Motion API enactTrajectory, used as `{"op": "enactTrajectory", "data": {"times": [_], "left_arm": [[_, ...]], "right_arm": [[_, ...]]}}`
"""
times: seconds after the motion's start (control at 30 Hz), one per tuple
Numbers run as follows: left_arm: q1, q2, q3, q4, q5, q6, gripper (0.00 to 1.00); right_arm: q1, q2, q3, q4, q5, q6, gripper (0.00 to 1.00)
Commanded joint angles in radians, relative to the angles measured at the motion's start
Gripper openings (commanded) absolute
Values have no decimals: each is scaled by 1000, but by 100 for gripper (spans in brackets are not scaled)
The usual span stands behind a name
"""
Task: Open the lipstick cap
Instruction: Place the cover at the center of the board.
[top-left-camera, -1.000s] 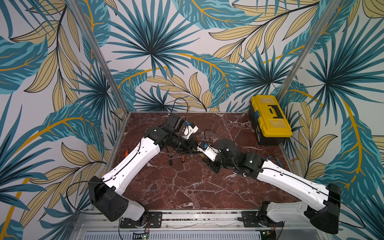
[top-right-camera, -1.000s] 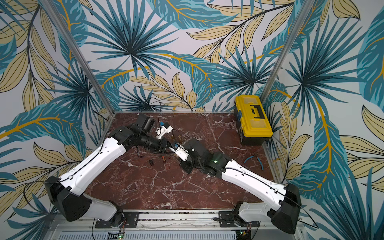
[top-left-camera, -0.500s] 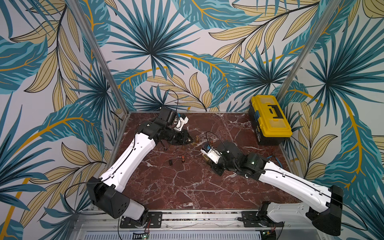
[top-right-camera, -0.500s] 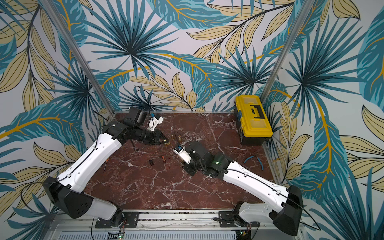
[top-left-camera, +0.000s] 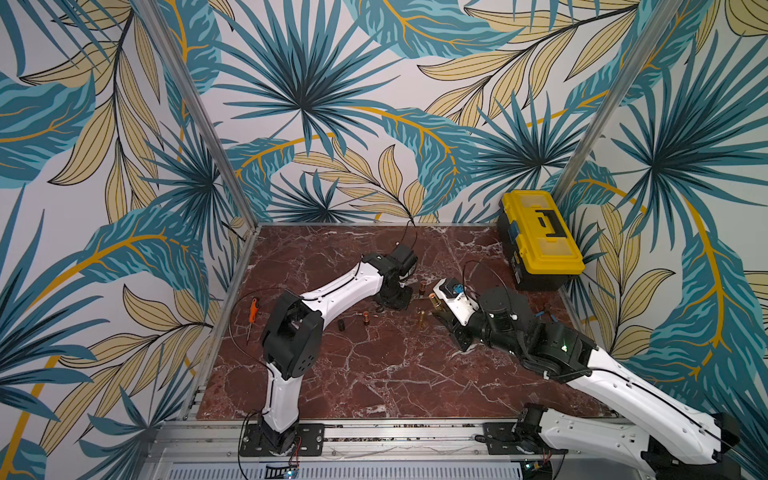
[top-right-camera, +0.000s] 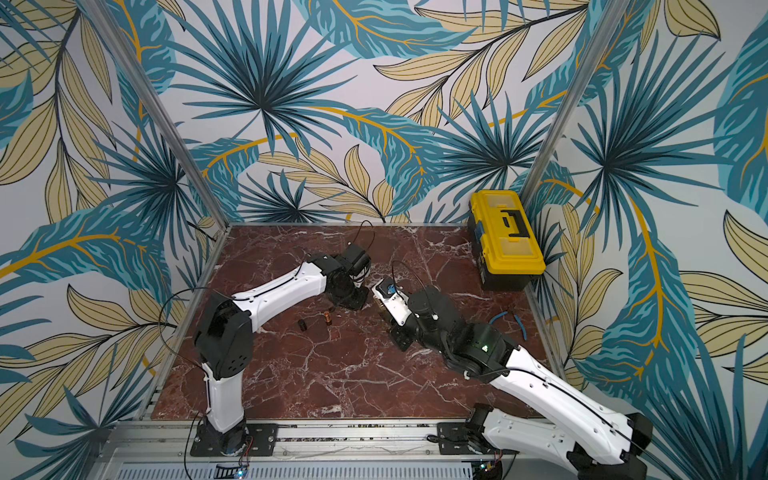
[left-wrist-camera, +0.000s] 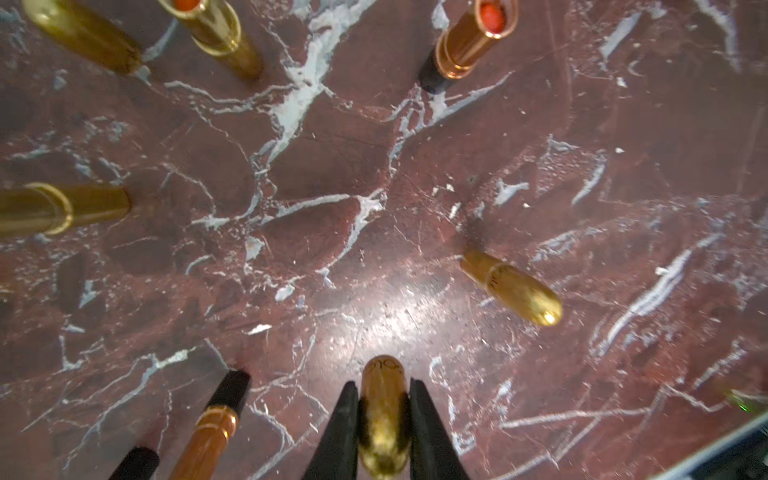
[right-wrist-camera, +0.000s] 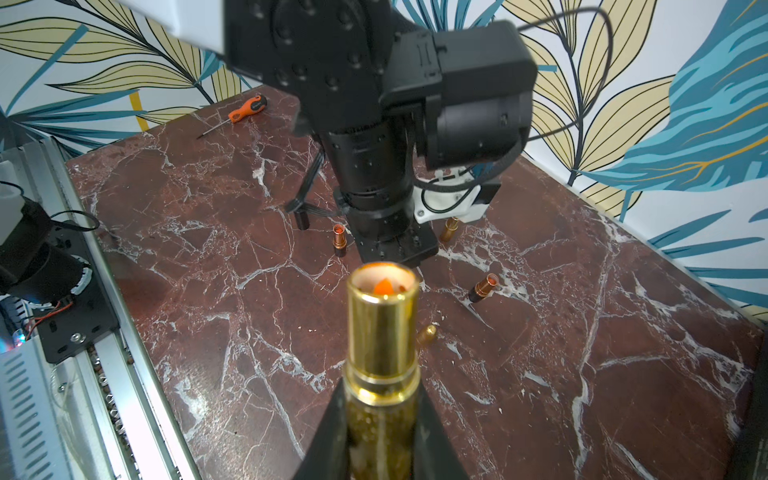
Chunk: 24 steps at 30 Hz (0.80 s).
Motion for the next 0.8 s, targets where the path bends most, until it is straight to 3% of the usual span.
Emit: {"op": "enactTrajectory", "data": {"times": [0.0, 0.33, 0.77], "left_arm": [[7, 23, 7, 84, -96, 16, 10], [57, 34, -118, 237, -73, -4, 11], [66, 90, -127, 254, -64, 2, 18]], "right_arm": [[5, 13, -32, 7, 16, 17, 4], [4, 35, -38, 15, 7, 19, 4], [4, 67, -29, 16, 11, 12, 5]]}}
